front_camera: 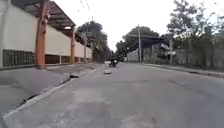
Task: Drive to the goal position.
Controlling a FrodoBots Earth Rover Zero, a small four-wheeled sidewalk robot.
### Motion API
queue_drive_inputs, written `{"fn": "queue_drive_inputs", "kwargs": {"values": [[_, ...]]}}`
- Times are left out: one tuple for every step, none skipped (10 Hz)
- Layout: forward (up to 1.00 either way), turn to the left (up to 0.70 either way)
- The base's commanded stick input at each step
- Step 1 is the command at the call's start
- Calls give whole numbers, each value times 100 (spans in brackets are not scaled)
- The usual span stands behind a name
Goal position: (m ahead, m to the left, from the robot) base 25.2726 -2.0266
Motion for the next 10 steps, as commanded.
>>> {"fn": "queue_drive_inputs", "kwargs": {"values": [[100, 0], [100, 0], [100, 0], [100, 0], [100, 0], [100, 2], [100, 39], [100, 9], [100, 1], [100, 0]]}}
